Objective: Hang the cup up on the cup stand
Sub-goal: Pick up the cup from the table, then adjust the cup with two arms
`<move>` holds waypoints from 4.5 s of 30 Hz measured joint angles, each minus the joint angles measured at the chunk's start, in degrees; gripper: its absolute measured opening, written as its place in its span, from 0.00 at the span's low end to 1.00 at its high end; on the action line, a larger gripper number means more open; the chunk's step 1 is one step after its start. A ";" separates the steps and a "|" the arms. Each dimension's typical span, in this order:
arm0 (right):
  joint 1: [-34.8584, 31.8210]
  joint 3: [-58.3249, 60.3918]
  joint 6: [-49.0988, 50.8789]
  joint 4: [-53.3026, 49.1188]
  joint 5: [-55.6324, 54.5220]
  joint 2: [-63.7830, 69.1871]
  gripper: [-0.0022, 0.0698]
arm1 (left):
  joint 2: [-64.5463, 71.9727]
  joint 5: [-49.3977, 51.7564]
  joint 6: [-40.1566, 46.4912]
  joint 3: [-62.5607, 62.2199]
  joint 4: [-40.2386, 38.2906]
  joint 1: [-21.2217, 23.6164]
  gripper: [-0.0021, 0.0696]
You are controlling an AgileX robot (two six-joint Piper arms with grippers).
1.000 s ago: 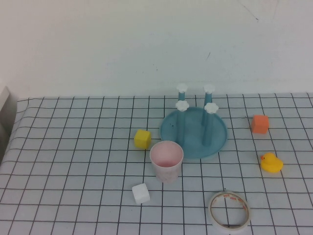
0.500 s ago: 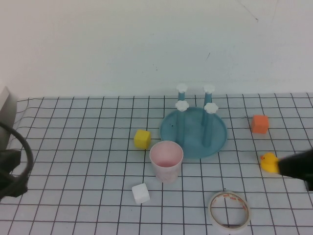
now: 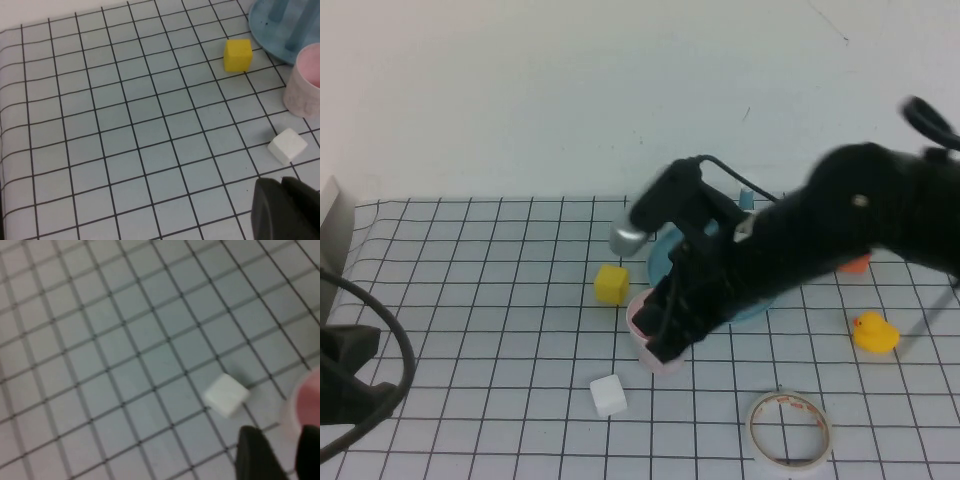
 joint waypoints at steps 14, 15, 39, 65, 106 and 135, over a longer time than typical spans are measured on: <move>-0.10 -17.23 31.15 -30.79 5.00 19.18 0.55 | 0.00 -0.51 1.51 1.36 -0.73 0.00 0.03; -0.10 -17.47 31.40 -30.79 4.85 20.10 0.55 | 0.00 -0.78 1.51 1.64 -0.83 0.00 0.03; -0.10 -18.14 51.76 -44.76 4.97 26.75 0.38 | 0.00 -1.94 2.33 2.22 -2.89 0.00 0.03; 3.00 -18.26 23.17 -29.75 9.44 9.28 0.05 | 0.00 -4.14 5.81 4.15 -16.01 0.00 0.03; 7.28 37.78 19.37 -25.39 -60.51 -47.56 0.05 | -14.41 13.36 29.11 17.49 -76.00 -0.09 0.03; 7.31 37.78 32.60 -56.03 -80.91 -16.95 0.05 | -6.95 -4.49 12.87 17.17 -77.61 -0.09 0.04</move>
